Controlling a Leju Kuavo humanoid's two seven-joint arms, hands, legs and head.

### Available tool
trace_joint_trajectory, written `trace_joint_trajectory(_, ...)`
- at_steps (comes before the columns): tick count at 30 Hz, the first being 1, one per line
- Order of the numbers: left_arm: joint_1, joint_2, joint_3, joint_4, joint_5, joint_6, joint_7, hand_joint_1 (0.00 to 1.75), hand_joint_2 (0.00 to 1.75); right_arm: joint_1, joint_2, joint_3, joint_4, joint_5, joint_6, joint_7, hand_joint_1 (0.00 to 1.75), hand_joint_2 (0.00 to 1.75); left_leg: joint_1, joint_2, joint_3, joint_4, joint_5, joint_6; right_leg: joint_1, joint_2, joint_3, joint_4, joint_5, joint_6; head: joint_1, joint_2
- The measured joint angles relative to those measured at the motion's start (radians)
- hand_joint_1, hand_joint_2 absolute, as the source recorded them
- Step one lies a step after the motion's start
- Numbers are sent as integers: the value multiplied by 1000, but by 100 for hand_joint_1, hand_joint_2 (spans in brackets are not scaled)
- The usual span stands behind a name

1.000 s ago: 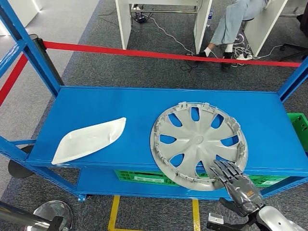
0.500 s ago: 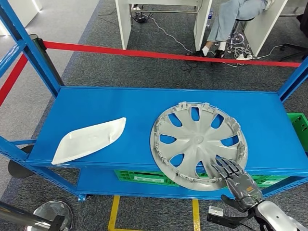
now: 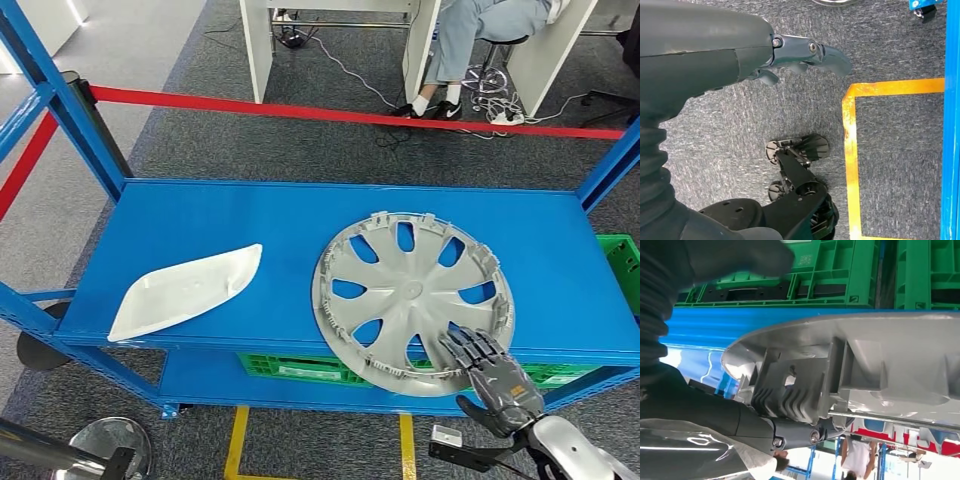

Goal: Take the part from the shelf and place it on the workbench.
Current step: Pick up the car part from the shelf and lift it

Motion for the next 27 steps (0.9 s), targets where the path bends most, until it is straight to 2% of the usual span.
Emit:
trace_joint_trajectory(8,0,0,-5,1,8,2,0,0,175,-2,22,-23,0,61,-27,-17,175,175,0,0,0,0,0,0,0,0,0,0,0,0,0,0)
trace_joint_trajectory(11,0,0,-7,1,12,5,0,0,175,7,36,-36,-4,118,-73,-13,175,175,0,0,0,0,0,0,0,-1,0,0,0,0,0,0)
trace_joint_trajectory(15,2,0,-8,1,21,7,-2,0,175,42,68,-74,-31,254,-188,10,175,175,0,-1,-1,0,0,0,0,-1,0,0,0,0,0,0)
trace_joint_trajectory(20,2,0,-14,1,27,9,-3,0,175,62,97,-111,-74,308,-220,9,175,175,0,-1,-1,0,0,0,0,-1,0,0,0,0,0,0)
trace_joint_trajectory(23,2,0,-15,1,31,12,-4,0,175,80,131,-146,-105,322,-220,-38,175,175,0,-1,-1,0,0,0,0,-1,0,0,0,0,0,0)
trace_joint_trajectory(27,4,0,-15,1,52,21,-12,0,175,114,230,-249,-171,307,-220,-213,175,175,0,-1,-1,0,0,0,1,0,0,0,0,0,0,0)
